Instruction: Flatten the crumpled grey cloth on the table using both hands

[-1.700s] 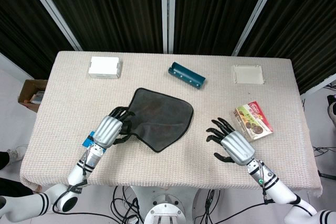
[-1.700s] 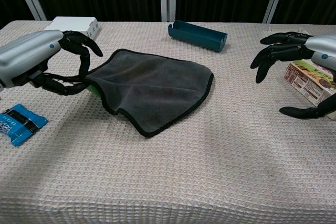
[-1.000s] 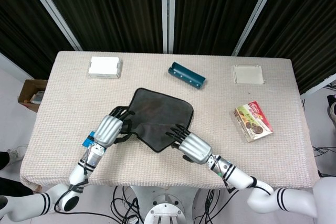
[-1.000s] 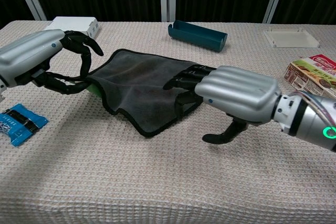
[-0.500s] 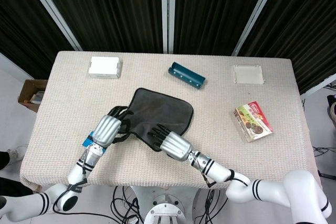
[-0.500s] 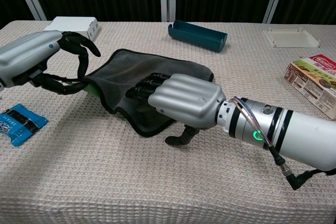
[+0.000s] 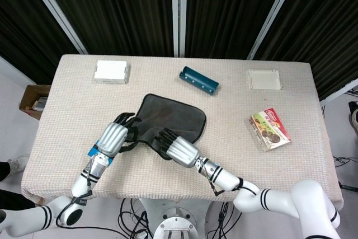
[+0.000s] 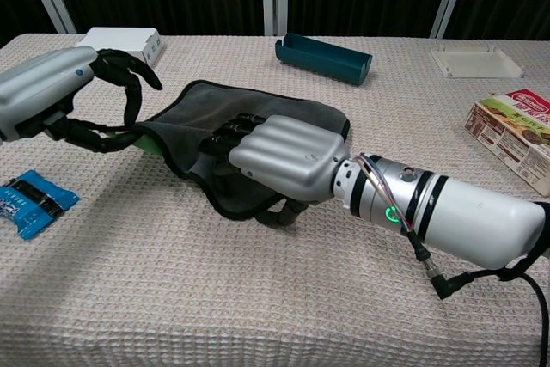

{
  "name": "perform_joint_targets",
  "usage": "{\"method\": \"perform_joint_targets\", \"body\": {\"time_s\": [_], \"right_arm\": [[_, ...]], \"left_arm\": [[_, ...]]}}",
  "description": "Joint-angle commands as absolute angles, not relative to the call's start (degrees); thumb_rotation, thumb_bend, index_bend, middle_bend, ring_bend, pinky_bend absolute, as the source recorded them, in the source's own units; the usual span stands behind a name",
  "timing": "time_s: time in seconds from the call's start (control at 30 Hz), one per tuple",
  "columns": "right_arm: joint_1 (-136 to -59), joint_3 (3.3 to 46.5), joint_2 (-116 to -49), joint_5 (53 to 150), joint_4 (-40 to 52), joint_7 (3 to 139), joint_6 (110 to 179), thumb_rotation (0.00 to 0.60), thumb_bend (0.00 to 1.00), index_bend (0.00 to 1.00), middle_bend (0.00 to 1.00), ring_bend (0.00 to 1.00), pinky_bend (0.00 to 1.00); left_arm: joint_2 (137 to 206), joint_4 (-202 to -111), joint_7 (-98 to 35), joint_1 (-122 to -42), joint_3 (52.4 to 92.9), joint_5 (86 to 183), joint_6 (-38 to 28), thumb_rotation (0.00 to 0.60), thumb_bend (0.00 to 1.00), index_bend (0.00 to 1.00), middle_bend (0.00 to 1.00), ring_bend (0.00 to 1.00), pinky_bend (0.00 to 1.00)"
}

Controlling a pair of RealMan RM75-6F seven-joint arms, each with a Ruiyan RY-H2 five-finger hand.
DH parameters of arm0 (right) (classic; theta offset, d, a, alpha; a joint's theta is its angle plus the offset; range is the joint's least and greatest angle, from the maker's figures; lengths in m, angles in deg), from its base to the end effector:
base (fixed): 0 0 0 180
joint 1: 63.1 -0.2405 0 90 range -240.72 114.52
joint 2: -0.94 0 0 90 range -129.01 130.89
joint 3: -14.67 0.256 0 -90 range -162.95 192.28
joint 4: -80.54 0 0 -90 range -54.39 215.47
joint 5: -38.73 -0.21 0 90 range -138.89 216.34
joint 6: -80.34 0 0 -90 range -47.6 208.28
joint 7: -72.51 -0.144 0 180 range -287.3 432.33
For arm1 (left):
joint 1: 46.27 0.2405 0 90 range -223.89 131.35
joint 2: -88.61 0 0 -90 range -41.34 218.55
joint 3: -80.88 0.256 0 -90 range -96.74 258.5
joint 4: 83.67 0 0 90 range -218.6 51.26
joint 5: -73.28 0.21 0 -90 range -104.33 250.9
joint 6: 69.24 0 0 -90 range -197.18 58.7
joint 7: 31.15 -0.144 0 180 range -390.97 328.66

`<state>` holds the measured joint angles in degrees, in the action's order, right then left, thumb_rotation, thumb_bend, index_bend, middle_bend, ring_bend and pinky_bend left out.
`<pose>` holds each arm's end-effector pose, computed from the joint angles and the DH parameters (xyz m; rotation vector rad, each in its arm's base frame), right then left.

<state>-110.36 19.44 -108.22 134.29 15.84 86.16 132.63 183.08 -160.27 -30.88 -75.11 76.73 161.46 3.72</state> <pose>-0.0809 -0.2876 -0.1313 2.3496 -0.4589 1.0842 -0.1876 0.2802 -0.0173 -1.7477 -0.9531 -1.2726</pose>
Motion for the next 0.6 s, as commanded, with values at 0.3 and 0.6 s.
{"method": "perform_joint_targets", "body": {"time_s": [0.3,0.6], "right_arm": [[-111.30,18.10,-109.90,134.69,19.22,82.31,134.75,0.600,0.47,0.53,0.16,0.00,0.00],[-108.98,15.94,-104.75,136.04,13.67,79.51,140.22,0.600,0.48,0.58,0.18,0.00,0.00]], "left_arm": [[183.13,-159.70,-30.28,-75.10,76.65,161.48,3.84,0.600,0.51,0.65,0.25,0.15,0.16],[182.77,-159.34,-28.99,-74.56,76.84,162.31,5.37,0.600,0.51,0.65,0.25,0.15,0.16]]}}
